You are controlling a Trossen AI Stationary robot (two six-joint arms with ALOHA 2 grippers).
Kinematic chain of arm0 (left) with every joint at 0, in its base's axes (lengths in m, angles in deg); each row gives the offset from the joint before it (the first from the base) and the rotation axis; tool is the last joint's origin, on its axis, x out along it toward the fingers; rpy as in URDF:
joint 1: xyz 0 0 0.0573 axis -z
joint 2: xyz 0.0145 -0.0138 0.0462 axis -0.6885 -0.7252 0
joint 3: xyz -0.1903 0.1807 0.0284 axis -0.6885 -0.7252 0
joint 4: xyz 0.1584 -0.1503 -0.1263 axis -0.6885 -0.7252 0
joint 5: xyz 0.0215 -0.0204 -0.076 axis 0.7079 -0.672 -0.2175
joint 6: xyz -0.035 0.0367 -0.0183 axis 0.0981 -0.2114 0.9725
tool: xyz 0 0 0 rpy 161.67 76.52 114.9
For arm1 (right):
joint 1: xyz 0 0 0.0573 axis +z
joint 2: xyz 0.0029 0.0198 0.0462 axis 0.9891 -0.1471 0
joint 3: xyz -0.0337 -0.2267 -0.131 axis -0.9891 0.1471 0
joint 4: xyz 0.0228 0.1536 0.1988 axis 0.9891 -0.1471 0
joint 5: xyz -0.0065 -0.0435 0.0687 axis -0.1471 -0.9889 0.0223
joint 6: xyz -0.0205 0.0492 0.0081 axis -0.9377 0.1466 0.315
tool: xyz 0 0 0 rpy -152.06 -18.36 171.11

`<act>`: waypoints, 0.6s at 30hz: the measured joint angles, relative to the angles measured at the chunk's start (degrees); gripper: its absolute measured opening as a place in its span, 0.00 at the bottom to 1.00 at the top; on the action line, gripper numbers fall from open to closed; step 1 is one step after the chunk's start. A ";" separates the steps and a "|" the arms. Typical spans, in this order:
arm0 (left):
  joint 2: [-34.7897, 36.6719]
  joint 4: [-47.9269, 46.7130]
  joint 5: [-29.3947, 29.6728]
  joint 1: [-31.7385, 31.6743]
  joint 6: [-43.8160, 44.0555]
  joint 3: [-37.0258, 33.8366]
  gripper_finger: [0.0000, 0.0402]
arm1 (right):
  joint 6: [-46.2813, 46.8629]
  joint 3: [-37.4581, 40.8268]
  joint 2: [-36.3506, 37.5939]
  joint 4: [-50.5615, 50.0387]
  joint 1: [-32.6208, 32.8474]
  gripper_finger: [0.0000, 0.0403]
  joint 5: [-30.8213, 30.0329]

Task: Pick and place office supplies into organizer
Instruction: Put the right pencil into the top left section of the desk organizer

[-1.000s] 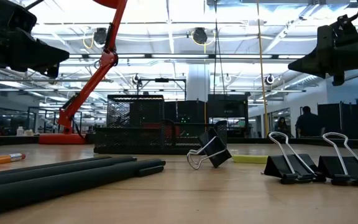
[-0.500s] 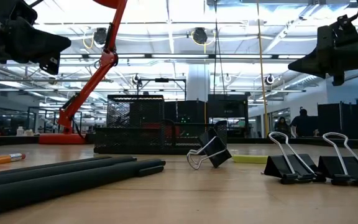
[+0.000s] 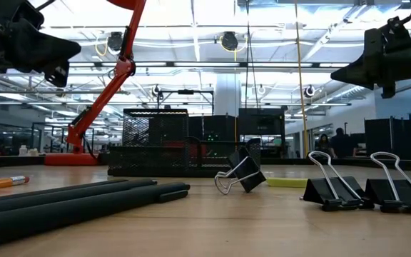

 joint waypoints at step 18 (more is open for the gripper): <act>0.00 -7.14 -0.21 0.01 0.73 0.04 0.06 | -3.65 0.01 0.00 2.61 -0.02 0.01 0.04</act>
